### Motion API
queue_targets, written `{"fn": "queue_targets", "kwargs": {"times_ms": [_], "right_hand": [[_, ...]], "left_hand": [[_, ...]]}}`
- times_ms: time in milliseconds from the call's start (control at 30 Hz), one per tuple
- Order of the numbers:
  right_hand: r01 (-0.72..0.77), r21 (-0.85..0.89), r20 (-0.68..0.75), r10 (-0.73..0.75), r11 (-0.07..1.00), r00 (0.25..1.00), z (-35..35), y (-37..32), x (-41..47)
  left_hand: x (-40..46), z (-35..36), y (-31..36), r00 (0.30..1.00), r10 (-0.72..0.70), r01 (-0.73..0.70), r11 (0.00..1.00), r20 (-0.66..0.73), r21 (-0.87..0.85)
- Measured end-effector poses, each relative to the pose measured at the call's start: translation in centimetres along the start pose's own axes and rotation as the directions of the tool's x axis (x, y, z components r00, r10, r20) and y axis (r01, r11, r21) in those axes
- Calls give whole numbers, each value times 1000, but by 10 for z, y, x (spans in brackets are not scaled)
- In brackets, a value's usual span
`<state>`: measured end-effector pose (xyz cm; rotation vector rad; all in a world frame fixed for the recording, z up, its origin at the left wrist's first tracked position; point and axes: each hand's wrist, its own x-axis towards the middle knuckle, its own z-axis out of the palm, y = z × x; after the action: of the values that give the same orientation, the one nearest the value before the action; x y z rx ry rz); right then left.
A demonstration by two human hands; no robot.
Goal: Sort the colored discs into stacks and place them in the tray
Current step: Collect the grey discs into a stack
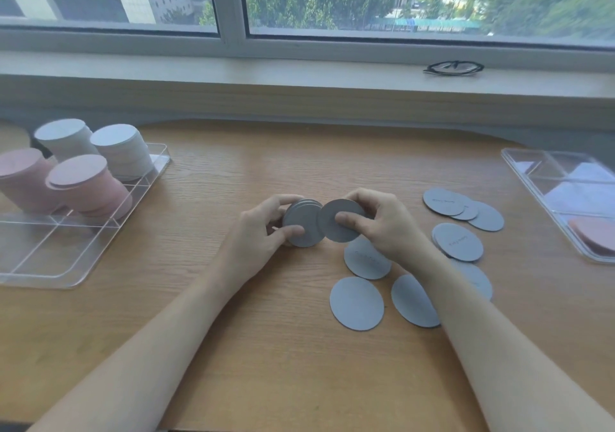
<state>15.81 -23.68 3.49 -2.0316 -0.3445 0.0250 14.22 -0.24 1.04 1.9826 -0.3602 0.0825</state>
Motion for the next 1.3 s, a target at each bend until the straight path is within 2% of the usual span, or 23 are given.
{"fn": "queue_targets", "kwargs": {"times_ms": [100, 267, 400, 533, 633, 767, 900, 1033, 1133, 1300], "right_hand": [[76, -37, 9, -75, 996, 997, 9, 0, 1], [127, -23, -99, -128, 992, 987, 20, -4, 0], [149, -135, -47, -157, 979, 986, 23, -5, 1], [67, -359, 139, -17, 931, 990, 0, -5, -1], [0, -500, 278, 161, 866, 947, -28, -1, -6], [-51, -552, 319, 267, 832, 909, -37, -4, -9], [-42, -535, 270, 218, 844, 938, -34, -7, -9], [2, -282, 138, 38, 959, 990, -21, -6, -6], [87, -171, 42, -81, 981, 996, -5, -8, -5], [102, -165, -110, -121, 981, 986, 11, -4, -3]], "left_hand": [[-1, 1, 1, 1000, 4, -4, 1000, -10, -13], [-2, 3, 5, 1000, 17, -17, 1000, 2, -18], [-3, 5, 8, 1000, 28, -28, 1000, 6, -10], [-3, 6, 4, 998, 39, -35, 997, -55, 74], [-3, 4, 1, 995, 19, -13, 998, -99, 67], [-1, 4, -3, 995, 25, -17, 997, -101, 80], [-1, 5, -2, 996, 40, -33, 996, -83, 78], [-2, 4, 2, 998, 47, -43, 996, -51, 79], [-3, 4, 4, 999, 35, -35, 997, -7, 64], [-5, 2, 7, 999, 23, -24, 999, 32, 33]]}}
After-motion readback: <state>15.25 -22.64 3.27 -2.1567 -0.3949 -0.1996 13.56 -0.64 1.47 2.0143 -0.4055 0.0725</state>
